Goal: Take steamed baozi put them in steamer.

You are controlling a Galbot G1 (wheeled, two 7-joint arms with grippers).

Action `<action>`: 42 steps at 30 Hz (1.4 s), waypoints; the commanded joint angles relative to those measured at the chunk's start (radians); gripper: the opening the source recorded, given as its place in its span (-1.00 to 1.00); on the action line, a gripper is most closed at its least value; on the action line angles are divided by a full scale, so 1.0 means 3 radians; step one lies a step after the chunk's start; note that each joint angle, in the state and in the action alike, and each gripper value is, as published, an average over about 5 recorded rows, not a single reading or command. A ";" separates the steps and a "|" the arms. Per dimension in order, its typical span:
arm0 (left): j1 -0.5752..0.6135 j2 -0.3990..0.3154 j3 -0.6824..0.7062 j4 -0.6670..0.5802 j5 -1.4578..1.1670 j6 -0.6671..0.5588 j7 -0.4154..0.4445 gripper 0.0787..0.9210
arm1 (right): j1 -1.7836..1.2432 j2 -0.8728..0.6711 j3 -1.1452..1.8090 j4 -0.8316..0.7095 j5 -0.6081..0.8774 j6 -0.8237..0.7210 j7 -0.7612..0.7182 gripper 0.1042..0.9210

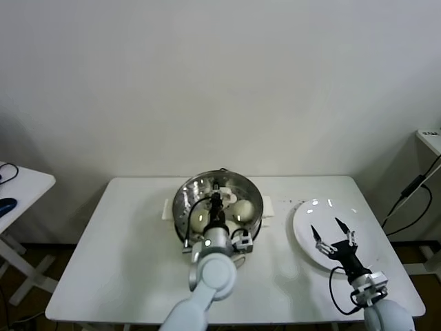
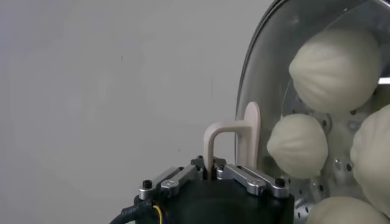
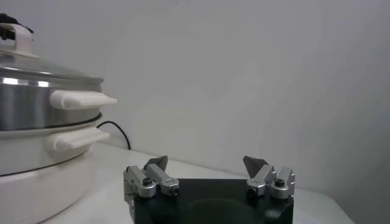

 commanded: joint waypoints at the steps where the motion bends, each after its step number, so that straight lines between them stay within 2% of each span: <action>1: 0.0004 0.0002 0.0002 0.0005 -0.0009 -0.0006 -0.0002 -0.82 | 0.0006 0.0003 0.0003 0.0003 -0.0005 0.0003 -0.0006 0.76; 11: 0.0006 0.0014 0.0003 -0.0049 -0.0007 -0.0042 0.0007 -0.77 | 0.0013 0.0005 0.0010 -0.0004 -0.0007 0.0004 -0.0028 0.76; 32: 0.0166 0.0188 -0.0008 -0.0535 -0.0091 -0.0142 0.0099 0.62 | 0.0081 0.0009 -0.0009 -0.0082 -0.0030 0.0005 -0.0069 0.76; 35: 0.0214 0.0224 -0.0013 -0.0612 -0.0125 -0.0157 0.0107 0.74 | 0.0093 0.0010 -0.0012 -0.0097 -0.0039 0.0006 -0.0071 0.76; 42: 0.0292 0.0304 -0.0010 -0.0781 -0.0234 -0.0175 0.0125 0.77 | 0.0119 0.0006 -0.0010 -0.0127 -0.0045 0.0006 -0.0073 0.76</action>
